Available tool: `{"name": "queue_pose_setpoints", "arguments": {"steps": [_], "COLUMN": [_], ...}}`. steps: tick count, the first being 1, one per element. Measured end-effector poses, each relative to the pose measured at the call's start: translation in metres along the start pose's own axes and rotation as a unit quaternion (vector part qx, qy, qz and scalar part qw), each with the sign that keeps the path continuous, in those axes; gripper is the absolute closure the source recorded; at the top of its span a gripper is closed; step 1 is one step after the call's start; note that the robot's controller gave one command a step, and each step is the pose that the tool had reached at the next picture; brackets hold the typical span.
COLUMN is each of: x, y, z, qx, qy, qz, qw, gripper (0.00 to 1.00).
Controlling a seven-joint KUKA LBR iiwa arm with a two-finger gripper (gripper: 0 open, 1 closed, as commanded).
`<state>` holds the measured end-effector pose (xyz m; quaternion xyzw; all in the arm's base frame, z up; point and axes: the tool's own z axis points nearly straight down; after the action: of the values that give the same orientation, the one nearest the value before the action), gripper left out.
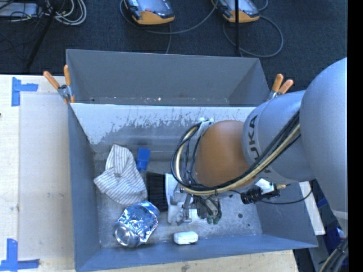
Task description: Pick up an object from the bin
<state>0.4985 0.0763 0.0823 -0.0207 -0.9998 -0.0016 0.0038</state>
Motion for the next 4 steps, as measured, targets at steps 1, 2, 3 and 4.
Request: {"name": "queue_pose_setpoints", "arguments": {"steps": [1, 2, 3, 4], "x": [0.007, 0.013, 0.014, -0.030], "y": [0.000, 0.028, 0.028, 0.011], "z": [-0.025, -0.147, -0.145, -0.120], "qx": [0.002, 0.002, 0.002, 0.002], "qy": [-0.0019, -0.0047, -0.0036, -0.0063], "qz": [-0.047, -0.253, -0.252, -0.284], "qw": [0.9989, 0.9674, 0.9677, 0.9589], "gripper": [1.00, 0.00, 0.00, 0.00]}}
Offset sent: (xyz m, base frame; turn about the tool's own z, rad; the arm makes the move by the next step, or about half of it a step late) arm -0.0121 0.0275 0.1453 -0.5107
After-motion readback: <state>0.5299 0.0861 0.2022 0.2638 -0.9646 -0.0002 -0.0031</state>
